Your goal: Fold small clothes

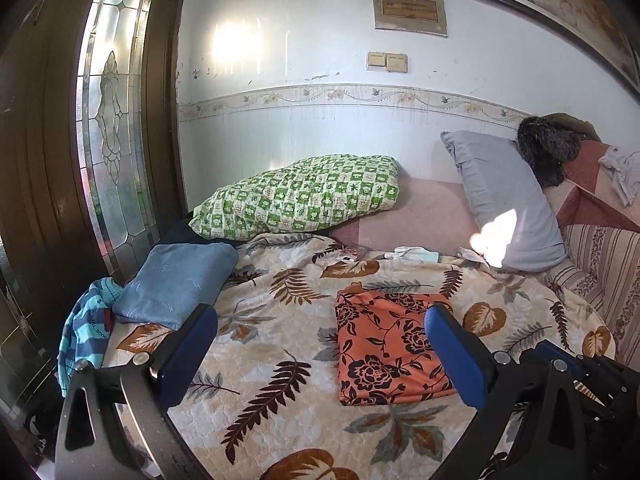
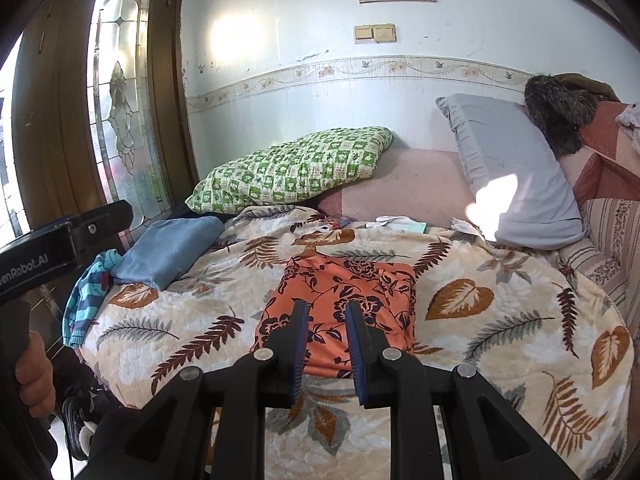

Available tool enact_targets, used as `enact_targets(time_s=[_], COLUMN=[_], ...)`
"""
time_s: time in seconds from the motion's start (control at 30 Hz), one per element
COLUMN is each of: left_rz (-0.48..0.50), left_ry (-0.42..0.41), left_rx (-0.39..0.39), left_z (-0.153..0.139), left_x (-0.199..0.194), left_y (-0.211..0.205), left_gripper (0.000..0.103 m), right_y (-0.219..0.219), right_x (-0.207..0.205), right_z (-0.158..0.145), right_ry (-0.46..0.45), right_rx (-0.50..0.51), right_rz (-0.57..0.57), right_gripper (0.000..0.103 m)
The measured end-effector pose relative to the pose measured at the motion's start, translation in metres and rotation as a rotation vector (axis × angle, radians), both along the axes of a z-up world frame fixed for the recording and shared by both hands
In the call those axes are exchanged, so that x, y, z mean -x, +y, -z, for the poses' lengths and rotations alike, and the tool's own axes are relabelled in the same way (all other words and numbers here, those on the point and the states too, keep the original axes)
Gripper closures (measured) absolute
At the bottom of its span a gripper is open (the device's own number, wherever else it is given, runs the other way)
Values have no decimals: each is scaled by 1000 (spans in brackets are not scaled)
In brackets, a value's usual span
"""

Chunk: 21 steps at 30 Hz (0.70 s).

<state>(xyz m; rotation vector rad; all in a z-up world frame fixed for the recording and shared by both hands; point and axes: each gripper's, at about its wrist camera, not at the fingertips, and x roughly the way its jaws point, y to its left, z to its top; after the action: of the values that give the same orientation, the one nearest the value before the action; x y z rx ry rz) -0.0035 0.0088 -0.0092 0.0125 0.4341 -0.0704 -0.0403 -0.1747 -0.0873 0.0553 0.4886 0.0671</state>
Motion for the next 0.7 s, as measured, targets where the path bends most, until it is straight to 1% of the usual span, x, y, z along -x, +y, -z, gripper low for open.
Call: enact_targets(time_s=[0.3, 0.47, 0.6, 0.7], left_rz=[2, 12, 18, 20], left_ry=[-34, -53, -64, -61], left_rx=[-5, -17, -16, -16], left_z=[-17, -24, -29, -31], left_x=[30, 45, 51, 48], left_y=[9, 10, 9, 7], left_gripper=[0, 0, 0, 0], right_y=[9, 10, 11, 10], right_x=[21, 34, 40, 38], right_z=[-14, -28, -35, -35], right_ry=[-3, -35, -54, -51], right_rx=[5, 1, 2, -1], right_rz=[12, 9, 3, 0], right_gripper=[81, 81, 81, 81])
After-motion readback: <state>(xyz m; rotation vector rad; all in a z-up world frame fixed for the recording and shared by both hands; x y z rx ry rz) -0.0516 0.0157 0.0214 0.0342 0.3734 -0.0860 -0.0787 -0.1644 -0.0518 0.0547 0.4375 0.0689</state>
